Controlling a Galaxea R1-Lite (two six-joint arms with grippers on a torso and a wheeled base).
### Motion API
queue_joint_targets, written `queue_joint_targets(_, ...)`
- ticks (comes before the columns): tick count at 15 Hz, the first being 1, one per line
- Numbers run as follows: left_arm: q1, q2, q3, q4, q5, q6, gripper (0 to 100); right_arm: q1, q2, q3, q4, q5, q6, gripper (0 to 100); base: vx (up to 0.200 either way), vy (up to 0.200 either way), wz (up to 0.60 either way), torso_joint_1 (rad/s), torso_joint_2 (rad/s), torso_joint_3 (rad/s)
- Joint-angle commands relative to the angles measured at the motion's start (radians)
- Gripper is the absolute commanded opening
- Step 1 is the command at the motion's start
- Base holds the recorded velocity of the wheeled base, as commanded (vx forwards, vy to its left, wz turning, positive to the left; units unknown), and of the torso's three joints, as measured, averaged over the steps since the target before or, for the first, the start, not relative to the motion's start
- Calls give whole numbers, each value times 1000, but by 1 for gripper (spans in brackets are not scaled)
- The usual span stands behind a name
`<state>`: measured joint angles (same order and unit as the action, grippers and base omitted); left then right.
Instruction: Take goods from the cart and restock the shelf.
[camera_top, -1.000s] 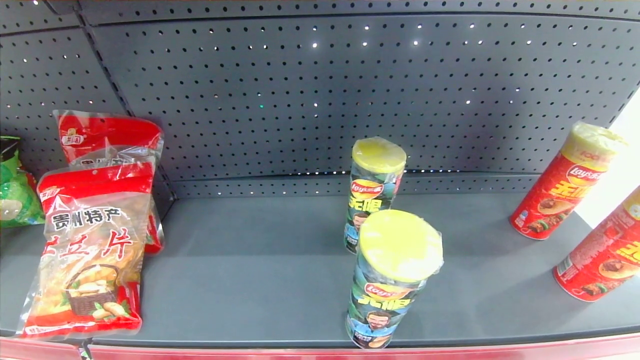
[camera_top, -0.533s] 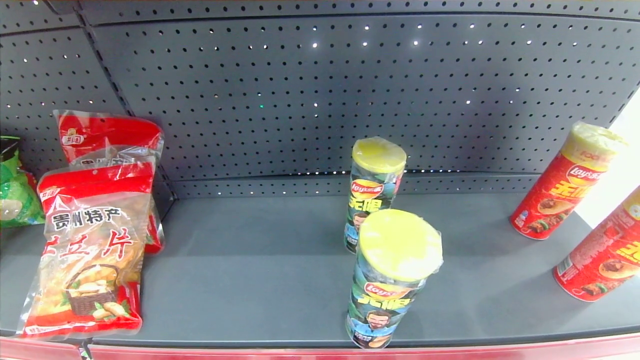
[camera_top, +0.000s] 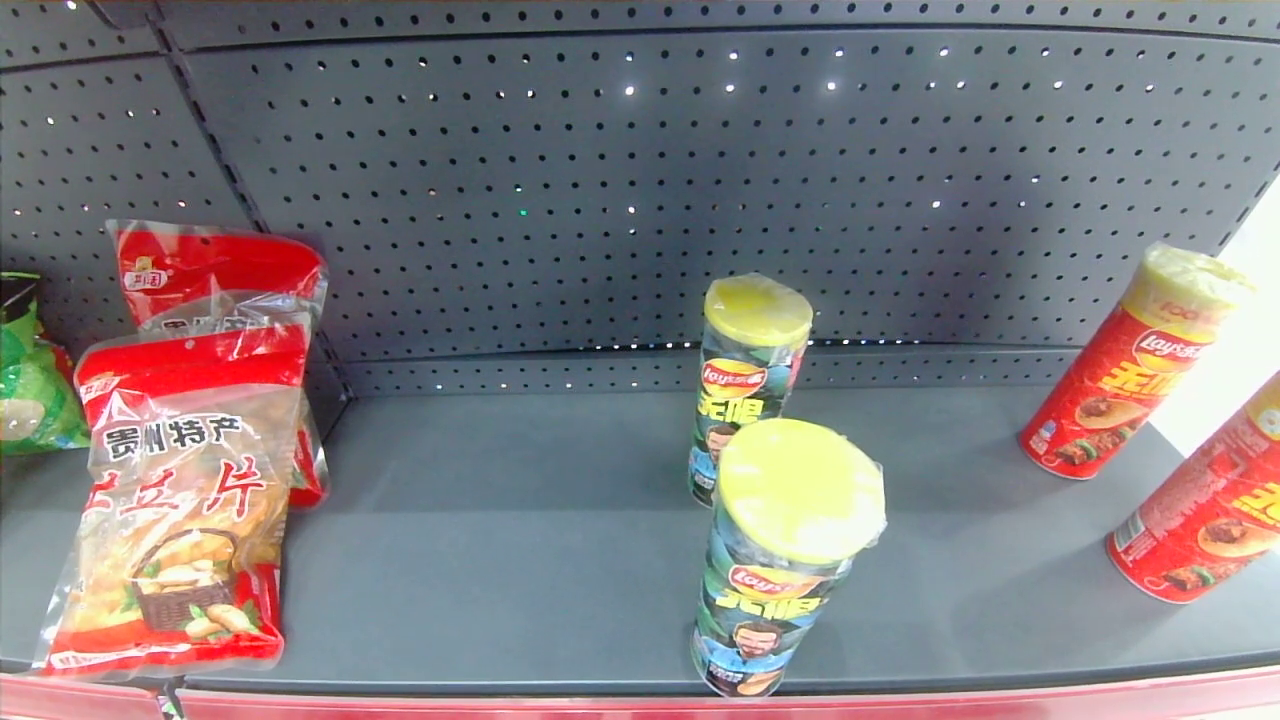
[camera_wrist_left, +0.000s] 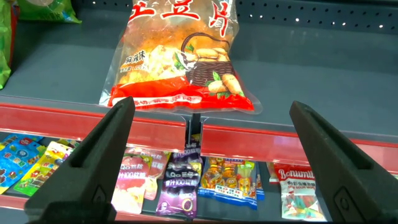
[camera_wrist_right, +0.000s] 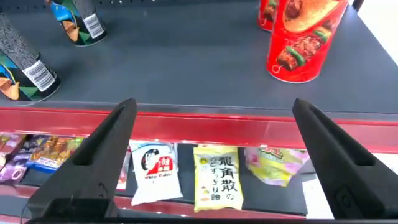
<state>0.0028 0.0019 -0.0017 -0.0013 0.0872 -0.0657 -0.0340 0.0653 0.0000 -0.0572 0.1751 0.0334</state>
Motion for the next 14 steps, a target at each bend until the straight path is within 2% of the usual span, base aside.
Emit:
queue_joint_targets(1, 0, 0, 0, 0, 0, 0, 100, 33, -33, 0, 4, -36, -36, 100, 0, 0, 0, 0, 0, 0)
queue_joint_targets(3, 0, 0, 0, 0, 0, 0, 100, 46, -39, 0, 66, -172, -72, 100, 0, 0, 0, 0, 0, 0)
queue_joint_targets(10, 0, 0, 0, 0, 0, 0, 100, 34, -65, 0, 51, -180, -6, 100, 0, 0, 0, 0, 0, 0)
queue_joint_targets(14, 0, 0, 0, 0, 0, 0, 100, 34, -65, 0, 54, -175, -36, 100, 0, 0, 0, 0, 0, 0)
